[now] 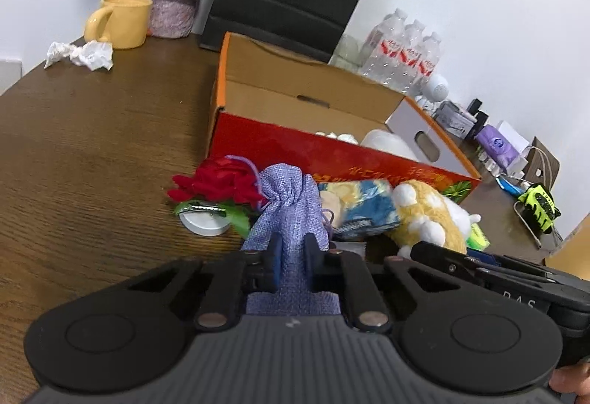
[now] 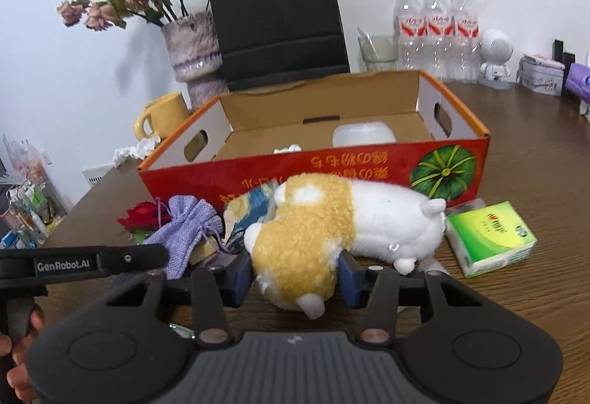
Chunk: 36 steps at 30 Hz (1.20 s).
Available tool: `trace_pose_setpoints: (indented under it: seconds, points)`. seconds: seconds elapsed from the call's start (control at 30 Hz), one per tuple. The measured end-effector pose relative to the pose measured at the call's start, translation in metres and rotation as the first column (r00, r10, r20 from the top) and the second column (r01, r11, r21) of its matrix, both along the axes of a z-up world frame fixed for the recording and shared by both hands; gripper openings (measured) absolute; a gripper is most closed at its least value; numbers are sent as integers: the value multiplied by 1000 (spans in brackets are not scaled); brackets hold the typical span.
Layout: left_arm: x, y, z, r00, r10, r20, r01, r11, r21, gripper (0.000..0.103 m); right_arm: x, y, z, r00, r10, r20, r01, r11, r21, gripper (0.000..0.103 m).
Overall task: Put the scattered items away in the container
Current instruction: 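Grasp the purple pouch with the left gripper while the right grasps the plush toy, then release the pouch into the box with the left gripper while the right releases the plush toy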
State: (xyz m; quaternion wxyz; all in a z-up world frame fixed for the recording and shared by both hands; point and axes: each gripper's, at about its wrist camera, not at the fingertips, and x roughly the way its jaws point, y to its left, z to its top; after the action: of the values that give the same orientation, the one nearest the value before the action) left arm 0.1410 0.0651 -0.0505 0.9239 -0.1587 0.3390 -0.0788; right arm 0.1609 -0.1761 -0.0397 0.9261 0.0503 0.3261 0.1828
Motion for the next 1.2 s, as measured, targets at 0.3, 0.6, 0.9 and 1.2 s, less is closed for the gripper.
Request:
trace_pose_setpoints:
  seconds: [0.3,0.6,0.9,1.2]
  points:
    - [-26,-12,31,992,-10,129,11,1000,-5,6,-26,-20,24,993,-13,116,8,999,39,44]
    - [-44,-22,65,972,1,233,4,1000,-22,6,-41,-32,56,977,2,213,-11,999,43,44]
    - [-28,-26,83,961,15,278,-1,999,-50,6,-28,-25,66,969,35,243,-40,999,16,44]
    - [56,-21,83,960,65,272,-41,995,-95,6,49,-5,77,962,56,267,-54,998,-14,44]
